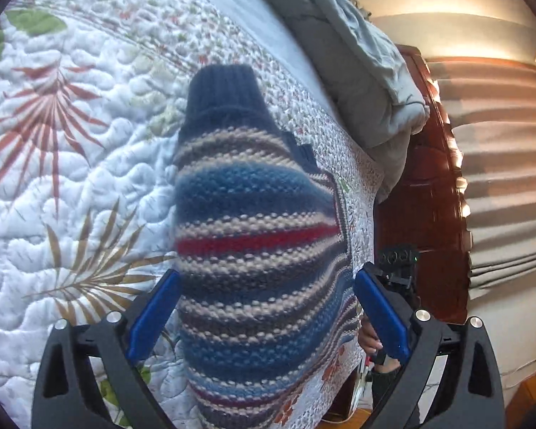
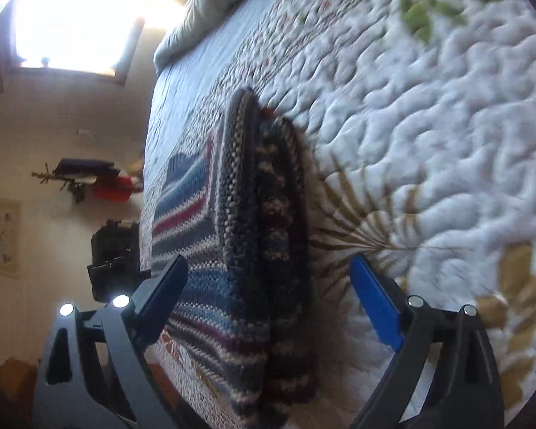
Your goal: Fold small clothes
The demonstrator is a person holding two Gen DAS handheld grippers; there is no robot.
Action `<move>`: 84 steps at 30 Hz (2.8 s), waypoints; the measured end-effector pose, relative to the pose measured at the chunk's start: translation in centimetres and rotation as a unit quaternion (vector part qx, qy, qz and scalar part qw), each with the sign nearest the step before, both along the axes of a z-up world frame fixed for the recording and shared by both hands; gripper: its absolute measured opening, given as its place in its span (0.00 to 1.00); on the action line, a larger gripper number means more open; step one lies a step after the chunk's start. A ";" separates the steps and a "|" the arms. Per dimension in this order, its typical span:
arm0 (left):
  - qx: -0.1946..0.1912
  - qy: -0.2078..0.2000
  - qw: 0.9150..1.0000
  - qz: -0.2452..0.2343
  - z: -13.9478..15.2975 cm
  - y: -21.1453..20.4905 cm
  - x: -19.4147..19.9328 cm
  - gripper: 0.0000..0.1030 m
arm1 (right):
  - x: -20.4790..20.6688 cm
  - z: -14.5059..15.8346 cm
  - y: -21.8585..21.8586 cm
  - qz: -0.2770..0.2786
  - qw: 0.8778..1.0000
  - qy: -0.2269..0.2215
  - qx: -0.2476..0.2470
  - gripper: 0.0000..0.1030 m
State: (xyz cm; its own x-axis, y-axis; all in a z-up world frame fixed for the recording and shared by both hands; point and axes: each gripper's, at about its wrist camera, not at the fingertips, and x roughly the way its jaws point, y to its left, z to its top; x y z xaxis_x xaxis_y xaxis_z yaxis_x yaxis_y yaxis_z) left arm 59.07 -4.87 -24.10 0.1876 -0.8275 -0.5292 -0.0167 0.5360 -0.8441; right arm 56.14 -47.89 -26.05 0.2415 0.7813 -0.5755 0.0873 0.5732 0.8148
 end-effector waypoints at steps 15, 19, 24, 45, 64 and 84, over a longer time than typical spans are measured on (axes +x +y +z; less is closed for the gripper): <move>0.005 0.005 0.999 -0.053 -2.9 -2.9 1.2 0.96 | 3.8 -0.4 6.2 0.066 0.998 -0.008 -0.014 0.85; 0.022 0.003 0.997 -0.067 -2.9 -3.7 1.7 0.83 | 3.4 -0.3 6.4 0.070 0.997 -0.010 -0.034 0.59; 0.034 0.008 0.998 -0.057 -2.6 -3.7 1.6 0.61 | 2.4 -0.1 6.9 0.057 0.996 -0.017 -0.059 0.49; 0.110 -0.033 0.993 -0.019 8.2 7.3 -5.8 0.53 | -4.6 11.2 23.2 0.060 0.989 -0.093 -0.100 0.37; 0.087 -0.010 0.996 0.018 3.8 22.1 -23.1 0.53 | -18.5 10.0 42.2 0.100 0.983 -0.109 -0.106 0.36; 0.096 -0.100 0.988 0.071 5.3 25.0 -29.0 0.72 | -16.3 8.2 35.3 0.050 0.990 -0.098 -0.083 0.76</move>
State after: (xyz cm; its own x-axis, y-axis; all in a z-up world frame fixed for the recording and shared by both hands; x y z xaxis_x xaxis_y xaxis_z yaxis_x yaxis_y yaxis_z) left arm 30.08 20.15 -18.76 0.4112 -0.6734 -0.6144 0.0531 0.6905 -0.7213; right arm 39.86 -12.58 -17.88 0.2881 0.7050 -0.6481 -0.1265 0.6989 0.7040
